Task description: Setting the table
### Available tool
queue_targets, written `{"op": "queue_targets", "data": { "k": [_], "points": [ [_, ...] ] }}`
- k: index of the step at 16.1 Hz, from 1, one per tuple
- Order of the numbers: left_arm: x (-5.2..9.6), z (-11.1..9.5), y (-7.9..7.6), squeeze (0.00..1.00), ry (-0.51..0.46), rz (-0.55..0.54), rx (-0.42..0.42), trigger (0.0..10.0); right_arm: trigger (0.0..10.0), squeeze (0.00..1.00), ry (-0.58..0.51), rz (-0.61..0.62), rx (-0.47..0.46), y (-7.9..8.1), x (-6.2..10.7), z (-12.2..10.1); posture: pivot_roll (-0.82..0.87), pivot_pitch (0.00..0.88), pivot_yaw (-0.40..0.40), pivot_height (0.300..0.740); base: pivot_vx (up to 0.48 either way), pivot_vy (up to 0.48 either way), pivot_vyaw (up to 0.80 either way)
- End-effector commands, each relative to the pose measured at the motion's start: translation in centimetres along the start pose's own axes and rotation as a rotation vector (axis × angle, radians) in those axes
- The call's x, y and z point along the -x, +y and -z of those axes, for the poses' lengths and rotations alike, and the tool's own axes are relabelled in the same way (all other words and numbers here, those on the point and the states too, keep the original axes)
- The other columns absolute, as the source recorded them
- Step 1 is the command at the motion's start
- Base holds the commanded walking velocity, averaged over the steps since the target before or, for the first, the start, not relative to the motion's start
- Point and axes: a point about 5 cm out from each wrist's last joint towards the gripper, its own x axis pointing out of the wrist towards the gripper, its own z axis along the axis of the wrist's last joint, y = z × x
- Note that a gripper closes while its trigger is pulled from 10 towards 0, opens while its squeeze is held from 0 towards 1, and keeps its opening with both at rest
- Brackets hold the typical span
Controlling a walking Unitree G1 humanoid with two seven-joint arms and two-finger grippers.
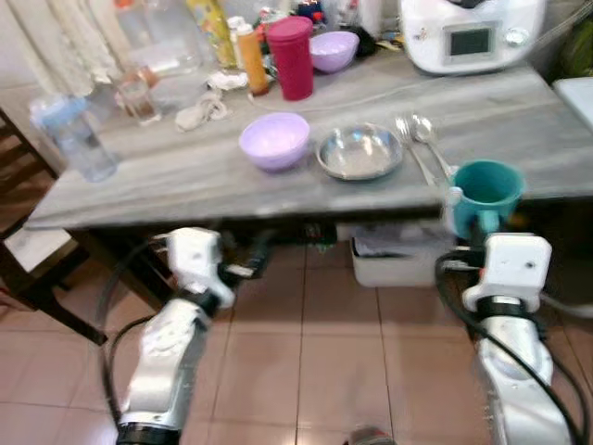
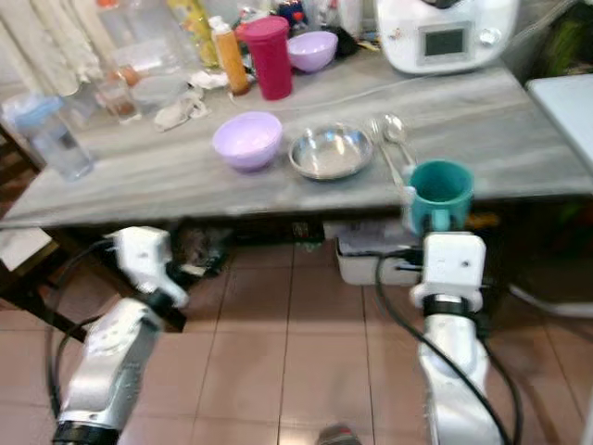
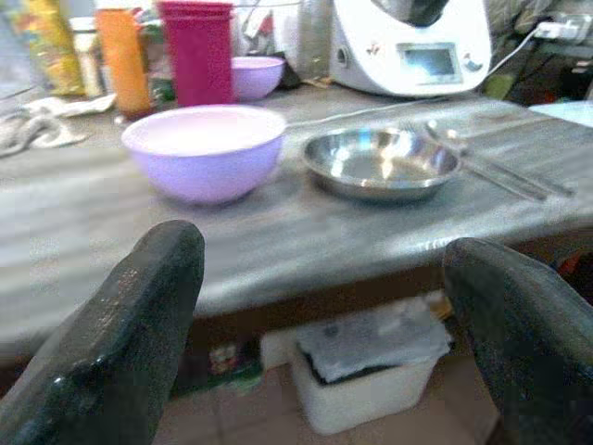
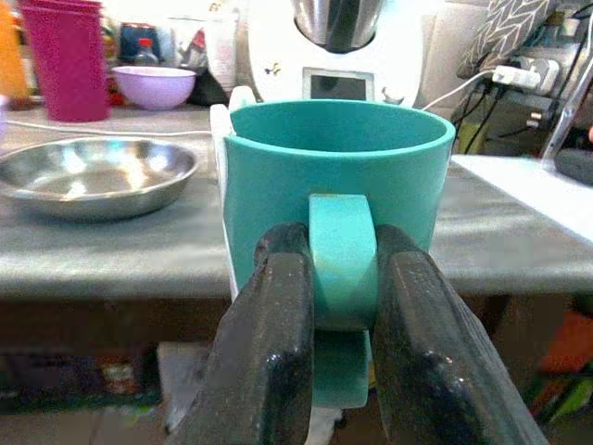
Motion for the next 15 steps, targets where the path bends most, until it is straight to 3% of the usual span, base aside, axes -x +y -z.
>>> {"op": "queue_targets", "data": {
  "k": [1, 11, 15],
  "points": [
    [0.5, -0.3, 1.1, 0.0, 0.006, -0.023, -0.017, 10.0, 10.0, 0.0, -0.04, -0.016, -0.024, 0.9, -0.2, -1.0, -0.28, 0.081, 0.146, 0.74, 0.48, 0.0, 0.0],
    [0.3, -0.6, 0.7, 0.0, 0.011, -0.004, 0.006, 10.0, 10.0, 0.0, -0.092, 0.001, 0.024, 0.4, -1.0, -2.1, -0.28, 0.068, 0.136, 0.74, 0.44, 0.0, 0.0],
    [0.5, -1.4, 0.5, 0.0, -0.019, -0.005, 0.01, 10.0, 10.0, 0.0, -0.13, 0.024, 0.056, -0.2, -1.3, -3.1, -0.28, 0.078, 0.138, 0.74, 0.0, 0.0, 0.0]
  ]
}}
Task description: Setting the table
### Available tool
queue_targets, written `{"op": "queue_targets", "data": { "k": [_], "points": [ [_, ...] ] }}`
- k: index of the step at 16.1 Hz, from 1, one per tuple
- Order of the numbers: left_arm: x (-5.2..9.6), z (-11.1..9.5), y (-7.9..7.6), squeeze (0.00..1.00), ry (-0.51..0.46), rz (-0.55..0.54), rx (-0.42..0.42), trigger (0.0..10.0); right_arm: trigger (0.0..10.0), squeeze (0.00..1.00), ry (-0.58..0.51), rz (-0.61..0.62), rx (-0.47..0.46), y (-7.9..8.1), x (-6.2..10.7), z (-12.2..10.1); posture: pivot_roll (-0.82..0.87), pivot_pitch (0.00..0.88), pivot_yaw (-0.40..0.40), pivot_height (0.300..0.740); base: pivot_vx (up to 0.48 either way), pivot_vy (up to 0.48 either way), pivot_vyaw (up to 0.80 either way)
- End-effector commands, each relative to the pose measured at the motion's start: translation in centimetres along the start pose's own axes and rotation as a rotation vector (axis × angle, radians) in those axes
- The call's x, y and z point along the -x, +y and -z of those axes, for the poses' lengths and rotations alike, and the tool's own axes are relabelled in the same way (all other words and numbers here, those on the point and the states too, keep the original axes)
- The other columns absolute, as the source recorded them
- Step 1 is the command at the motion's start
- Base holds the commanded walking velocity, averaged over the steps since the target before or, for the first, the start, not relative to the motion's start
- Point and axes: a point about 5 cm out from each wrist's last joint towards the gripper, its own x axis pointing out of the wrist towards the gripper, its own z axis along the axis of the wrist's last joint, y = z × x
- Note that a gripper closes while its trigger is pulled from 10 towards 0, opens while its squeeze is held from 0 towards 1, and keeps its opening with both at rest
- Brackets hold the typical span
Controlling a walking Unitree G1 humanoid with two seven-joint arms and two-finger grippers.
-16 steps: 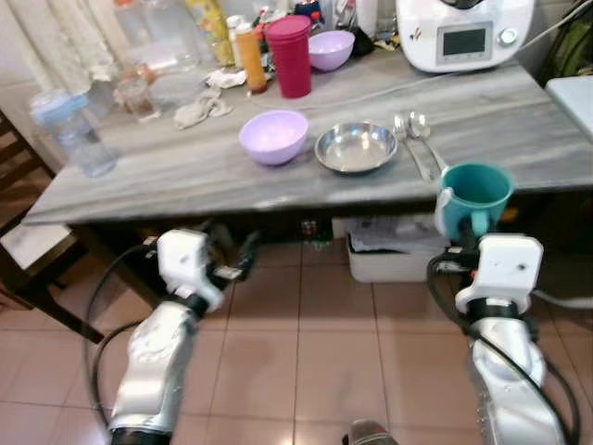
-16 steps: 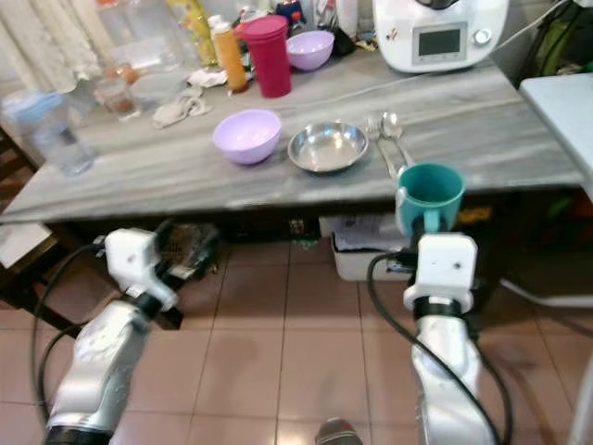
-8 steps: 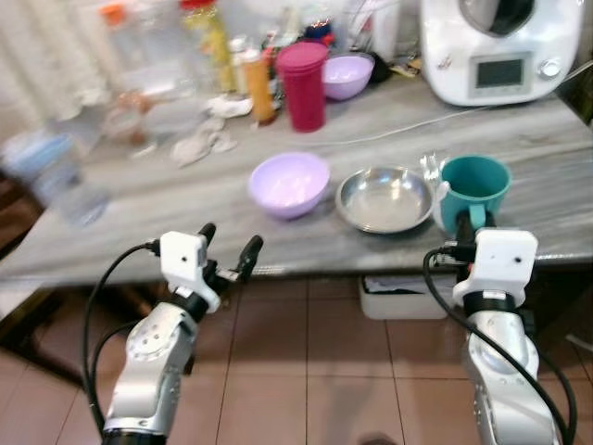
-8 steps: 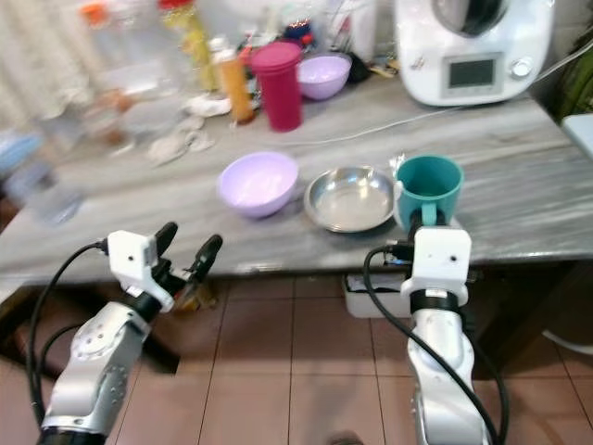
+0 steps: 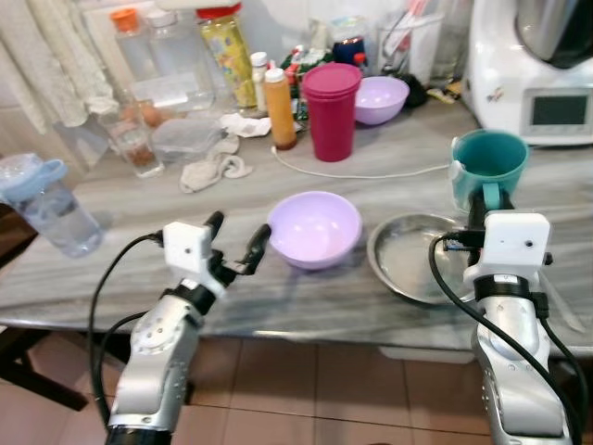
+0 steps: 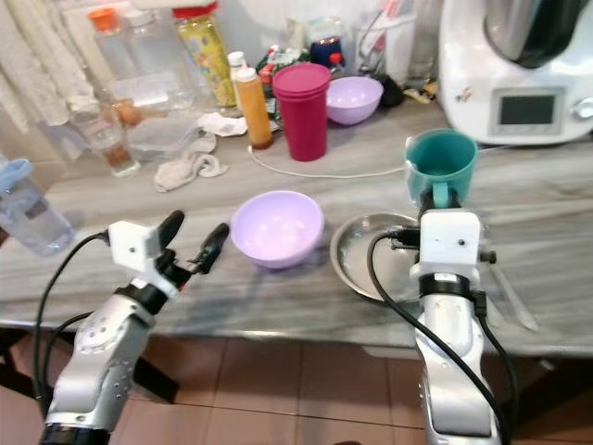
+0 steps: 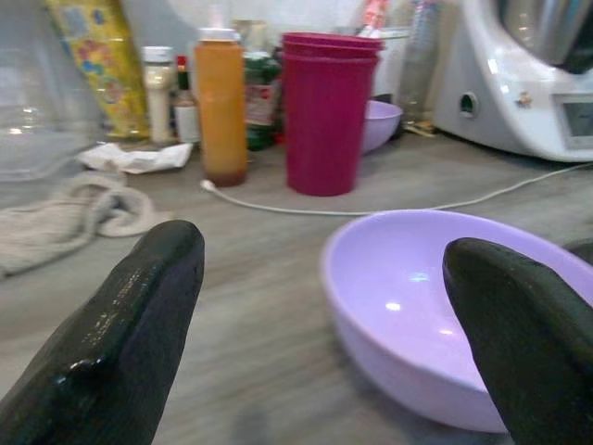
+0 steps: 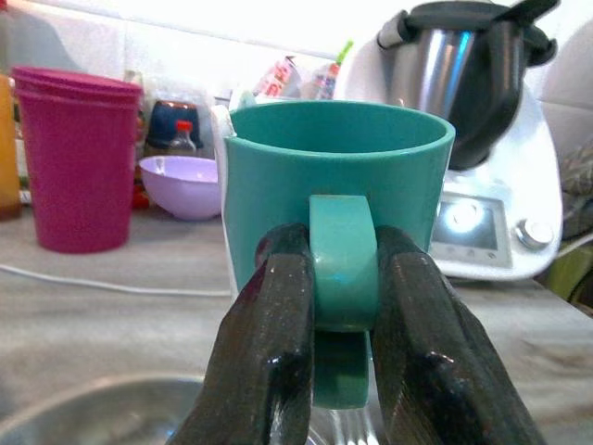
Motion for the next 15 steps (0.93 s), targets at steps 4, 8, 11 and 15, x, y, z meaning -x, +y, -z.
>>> {"op": "queue_targets", "data": {
  "k": [4, 8, 11, 15],
  "points": [
    [0.7, -0.4, 0.2, 0.0, 0.01, 0.009, -0.014, 10.0, 10.0, 0.0, -0.03, 0.004, -0.003, -0.8, -0.6, -0.7, -0.28, 0.082, 0.14, 0.74, 0.0, 0.0, 0.0],
    [1.9, 0.3, 0.6, 0.0, 0.058, 0.04, -0.026, 10.0, 10.0, 0.0, -0.019, -0.037, -0.068, -1.0, -2.2, -0.7, -0.28, 0.087, 0.139, 0.74, 0.0, 0.0, 0.0],
    [2.3, 0.6, 0.1, 0.0, 0.088, 0.122, -0.02, 10.0, 10.0, 0.0, -0.03, -0.117, -0.116, -0.1, -4.2, -1.1, -0.26, 0.098, 0.137, 0.74, 0.0, 0.0, 0.0],
    [3.0, 0.6, -0.1, 0.0, 0.114, 0.183, -0.02, 10.0, 10.0, 0.0, -0.022, -0.184, -0.158, 0.9, -6.7, -0.9, -0.24, 0.113, 0.132, 0.74, 0.0, 0.0, 0.0]
  ]
}}
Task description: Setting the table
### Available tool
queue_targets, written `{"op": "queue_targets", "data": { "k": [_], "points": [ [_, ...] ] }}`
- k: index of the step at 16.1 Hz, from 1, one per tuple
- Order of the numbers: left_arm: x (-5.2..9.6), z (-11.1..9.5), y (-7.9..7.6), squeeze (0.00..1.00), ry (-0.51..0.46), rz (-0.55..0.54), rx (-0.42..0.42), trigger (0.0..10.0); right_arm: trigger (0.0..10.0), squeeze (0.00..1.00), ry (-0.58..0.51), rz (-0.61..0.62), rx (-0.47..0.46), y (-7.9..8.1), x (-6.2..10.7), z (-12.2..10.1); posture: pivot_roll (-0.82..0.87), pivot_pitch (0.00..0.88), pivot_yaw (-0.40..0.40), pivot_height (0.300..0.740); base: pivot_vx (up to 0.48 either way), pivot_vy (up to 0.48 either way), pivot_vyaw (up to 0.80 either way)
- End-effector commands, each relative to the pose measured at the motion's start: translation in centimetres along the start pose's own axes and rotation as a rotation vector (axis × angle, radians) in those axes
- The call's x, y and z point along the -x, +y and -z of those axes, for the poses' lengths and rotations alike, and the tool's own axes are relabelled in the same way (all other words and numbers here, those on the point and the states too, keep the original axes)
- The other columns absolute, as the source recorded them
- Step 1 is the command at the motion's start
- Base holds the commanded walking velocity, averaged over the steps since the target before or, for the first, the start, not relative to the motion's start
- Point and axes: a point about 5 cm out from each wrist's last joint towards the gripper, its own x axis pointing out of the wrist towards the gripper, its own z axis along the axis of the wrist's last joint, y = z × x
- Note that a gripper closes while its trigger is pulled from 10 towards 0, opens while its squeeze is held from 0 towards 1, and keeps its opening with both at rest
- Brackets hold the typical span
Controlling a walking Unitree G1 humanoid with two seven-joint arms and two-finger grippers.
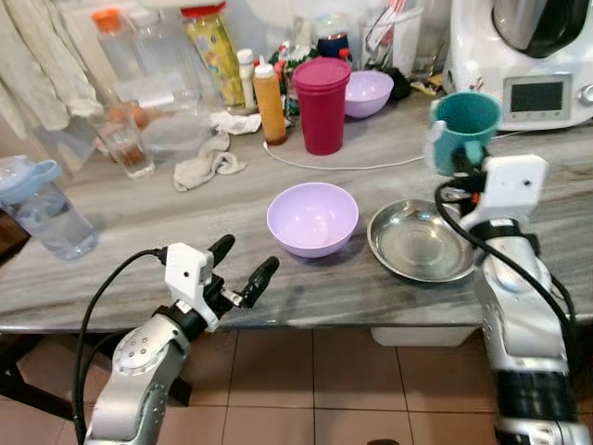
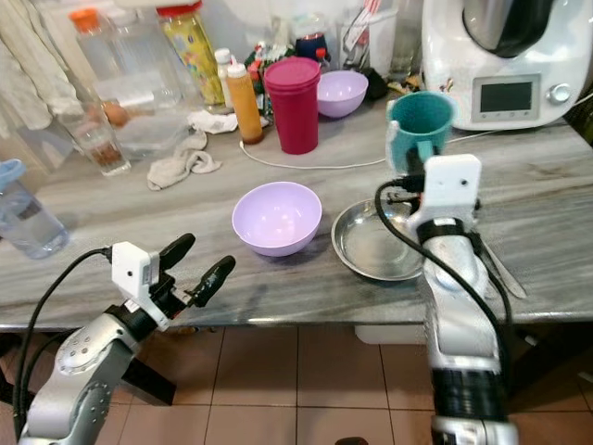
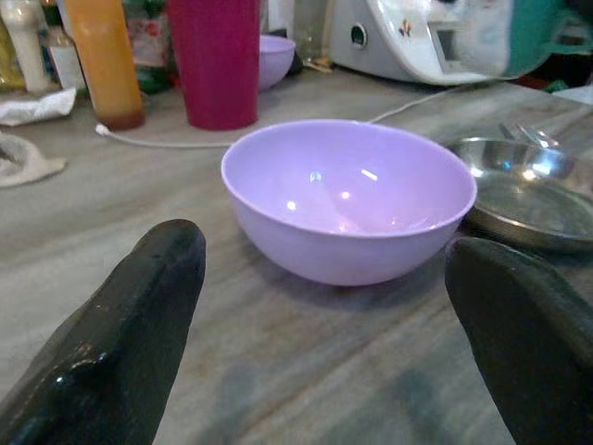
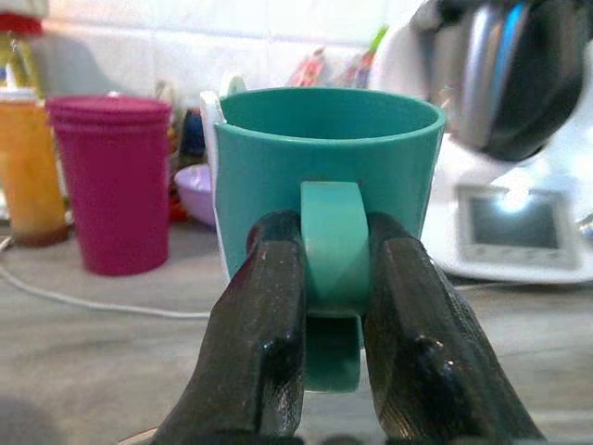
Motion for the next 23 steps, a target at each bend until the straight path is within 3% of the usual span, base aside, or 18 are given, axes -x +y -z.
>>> {"op": "queue_targets", "data": {
  "k": [1, 7, 13, 18, 23],
  "points": [
    [0.5, -0.2, 0.1, 0.0, 0.009, 0.011, -0.014, 10.0, 10.0, 0.0, -0.03, -0.033, -0.026, 0.4, -0.8, -0.5, -0.23, 0.115, 0.132, 0.74, 0.0, 0.0, 0.0],
    [1.6, 0.8, 0.4, 0.0, 0.043, 0.031, -0.008, 10.0, 10.0, 0.0, 0.013, -0.159, -0.113, 2.8, -2.9, 0.8, -0.21, 0.122, 0.132, 0.74, 0.0, 0.0, 0.0],
    [1.8, 1.7, 0.2, 0.0, 0.053, 0.032, 0.0, 10.0, 10.0, 0.0, 0.074, -0.192, -0.153, 4.1, -2.2, 2.7, -0.21, 0.126, 0.128, 0.74, 0.0, 0.0, 0.0],
    [3.2, 3.4, 1.2, 0.0, 0.065, 0.08, 0.028, 10.0, 10.0, 0.0, 0.119, -0.198, -0.146, 4.4, -1.5, 4.2, -0.21, 0.125, 0.128, 0.74, 0.0, 0.0, 0.0],
    [2.4, 5.9, 1.6, 0.0, 0.082, 0.079, 0.046, 10.0, 10.0, 0.0, 0.129, -0.191, -0.139, 4.2, -1.5, 4.5, -0.21, 0.124, 0.127, 0.74, 0.0, 0.0, 0.0]
  ]
}}
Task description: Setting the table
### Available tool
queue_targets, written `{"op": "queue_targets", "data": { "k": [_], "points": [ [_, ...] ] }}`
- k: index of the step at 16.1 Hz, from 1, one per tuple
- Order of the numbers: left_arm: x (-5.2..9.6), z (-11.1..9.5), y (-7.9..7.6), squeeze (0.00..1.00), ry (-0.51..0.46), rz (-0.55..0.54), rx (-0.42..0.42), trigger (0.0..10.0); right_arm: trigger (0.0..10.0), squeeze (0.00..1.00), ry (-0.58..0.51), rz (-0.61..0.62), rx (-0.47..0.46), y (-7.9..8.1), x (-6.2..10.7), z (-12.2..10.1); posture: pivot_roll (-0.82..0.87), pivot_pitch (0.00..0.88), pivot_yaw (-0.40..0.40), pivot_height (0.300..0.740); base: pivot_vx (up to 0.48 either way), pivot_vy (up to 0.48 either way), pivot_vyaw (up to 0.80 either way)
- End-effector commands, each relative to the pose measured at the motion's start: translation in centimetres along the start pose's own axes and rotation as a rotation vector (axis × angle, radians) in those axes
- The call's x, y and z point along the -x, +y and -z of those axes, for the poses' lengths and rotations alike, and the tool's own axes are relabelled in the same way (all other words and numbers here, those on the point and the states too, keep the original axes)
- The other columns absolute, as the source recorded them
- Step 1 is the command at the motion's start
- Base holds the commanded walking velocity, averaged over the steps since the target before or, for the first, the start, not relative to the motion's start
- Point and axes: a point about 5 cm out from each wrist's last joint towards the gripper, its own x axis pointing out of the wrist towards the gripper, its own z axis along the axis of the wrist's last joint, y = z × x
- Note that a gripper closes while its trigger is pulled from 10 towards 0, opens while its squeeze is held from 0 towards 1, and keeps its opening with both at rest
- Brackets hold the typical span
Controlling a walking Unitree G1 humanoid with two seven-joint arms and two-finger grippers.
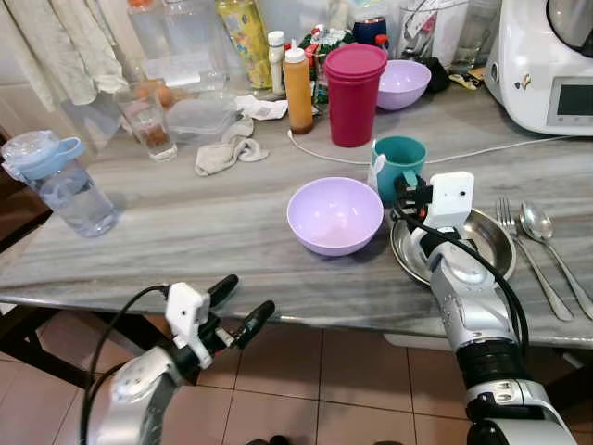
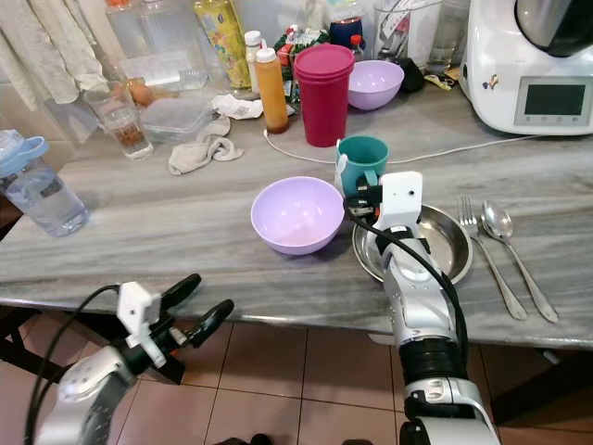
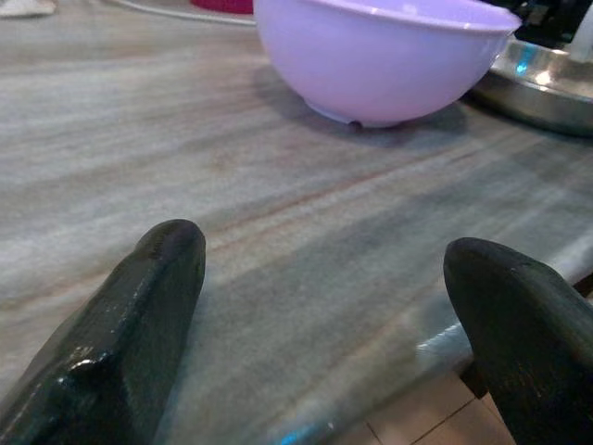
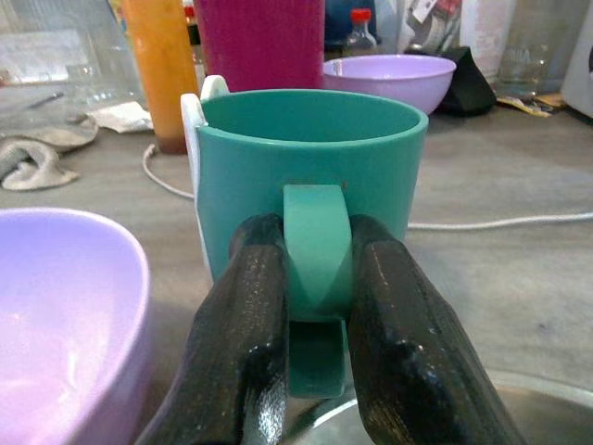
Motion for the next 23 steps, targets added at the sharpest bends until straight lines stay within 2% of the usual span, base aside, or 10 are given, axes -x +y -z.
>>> {"op": "queue_targets", "data": {
  "k": [1, 2, 3, 6, 9, 12, 13, 17, 20, 23],
  "points": [
    [0.3, 0.1, 0.6, 0.0, -0.002, -0.018, -0.018, 10.0, 10.0, 0.0, -0.016, -0.018, 0.009, 0.4, -0.1, -0.2, -0.21, 0.124, 0.127, 0.74, 0.0, 0.0, 0.0],
    [-0.1, -0.1, 0.9, 0.0, -0.022, -0.031, -0.028, 10.0, 10.0, 0.01, -0.007, -0.016, 0.012, 0.4, 0.0, 0.0, -0.21, 0.123, 0.127, 0.74, 0.0, 0.0, 0.0],
    [-0.5, -0.3, 1.2, 0.0, -0.039, -0.041, -0.029, 10.0, 10.0, 1.0, -0.002, -0.016, 0.014, 0.4, 0.1, 0.2, -0.21, 0.123, 0.126, 0.74, 0.0, 0.0, 0.0],
    [-1.5, 0.0, 1.8, 0.0, -0.061, -0.046, -0.029, 10.0, 10.0, 1.0, 0.001, -0.017, 0.013, 0.5, 0.2, 0.5, -0.21, 0.119, 0.129, 0.74, 0.0, 0.0, 0.0],
    [-0.1, -2.4, 2.8, 0.0, -0.108, -0.025, -0.066, 10.0, 10.0, 1.0, 0.0, -0.009, 0.009, 0.5, 0.3, 0.5, -0.22, 0.114, 0.131, 0.74, 0.0, 0.0, 0.0],
    [-0.7, -3.5, 3.1, 0.0, -0.14, -0.017, -0.098, 10.0, 10.0, 1.0, -0.019, 0.003, 0.019, 0.3, 0.4, 0.1, -0.22, 0.11, 0.13, 0.74, 0.0, 0.0, 0.0],
    [-0.9, -4.0, 3.0, 0.0, -0.15, -0.016, -0.106, 10.0, 10.0, 1.0, -0.025, 0.007, 0.024, 0.2, 0.5, 0.0, -0.22, 0.11, 0.13, 0.74, 0.0, 0.0, 0.0],
    [-2.6, -10.2, 0.2, 0.0, -0.253, 0.027, -0.149, 10.0, 10.0, 1.0, -0.132, 0.045, 0.084, -0.1, 0.5, -2.6, -0.22, 0.103, 0.131, 0.74, 0.0, 0.0, 0.0],
    [-3.0, -11.5, -0.4, 0.0, -0.284, 0.018, -0.156, 10.0, 10.0, 1.0, -0.205, 0.089, 0.101, -0.2, 1.0, -4.2, -0.22, 0.095, 0.133, 0.74, 0.0, 0.0, 0.0],
    [-2.9, -11.1, 0.1, 0.0, -0.256, -0.102, -0.164, 10.0, 10.0, 1.0, -0.249, 0.116, 0.138, 0.1, 2.1, -4.9, -0.22, 0.083, 0.137, 0.74, 0.0, 0.0, 0.0]
  ]
}}
